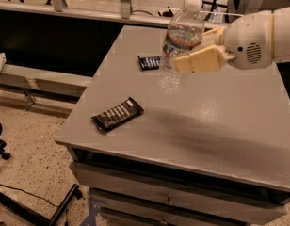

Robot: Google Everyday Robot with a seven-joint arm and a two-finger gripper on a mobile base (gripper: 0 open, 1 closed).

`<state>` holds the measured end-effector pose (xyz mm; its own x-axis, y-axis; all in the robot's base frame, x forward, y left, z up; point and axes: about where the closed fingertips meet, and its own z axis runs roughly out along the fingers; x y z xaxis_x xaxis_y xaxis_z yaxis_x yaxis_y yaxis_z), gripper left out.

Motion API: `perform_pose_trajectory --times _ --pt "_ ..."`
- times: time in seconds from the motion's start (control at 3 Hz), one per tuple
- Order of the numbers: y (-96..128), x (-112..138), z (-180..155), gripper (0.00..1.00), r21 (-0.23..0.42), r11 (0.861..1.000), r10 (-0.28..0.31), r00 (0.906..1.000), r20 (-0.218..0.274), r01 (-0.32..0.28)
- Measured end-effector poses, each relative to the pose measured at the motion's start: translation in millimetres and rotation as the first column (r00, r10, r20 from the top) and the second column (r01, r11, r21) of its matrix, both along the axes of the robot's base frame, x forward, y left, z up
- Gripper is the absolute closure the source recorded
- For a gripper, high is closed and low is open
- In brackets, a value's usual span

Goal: Move water bottle near rxbar blueberry

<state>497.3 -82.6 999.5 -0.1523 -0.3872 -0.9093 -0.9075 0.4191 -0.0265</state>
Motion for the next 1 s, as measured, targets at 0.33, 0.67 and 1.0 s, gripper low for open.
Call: perform_pose_trajectory --times 0.33,0.67,1.0 --pt "-7.9 24.6 1.4 1.00 0.058 0.986 -0.157 0.9872 0.028 0.155" --pt "-11.7 49.6 4.3 1.00 0.107 0.955 -0.285 0.9566 0.060 0.278" --pt "-13.4 70.6 8.6 1.00 0.120 0.925 -0.373 0.9239 0.087 0.362"
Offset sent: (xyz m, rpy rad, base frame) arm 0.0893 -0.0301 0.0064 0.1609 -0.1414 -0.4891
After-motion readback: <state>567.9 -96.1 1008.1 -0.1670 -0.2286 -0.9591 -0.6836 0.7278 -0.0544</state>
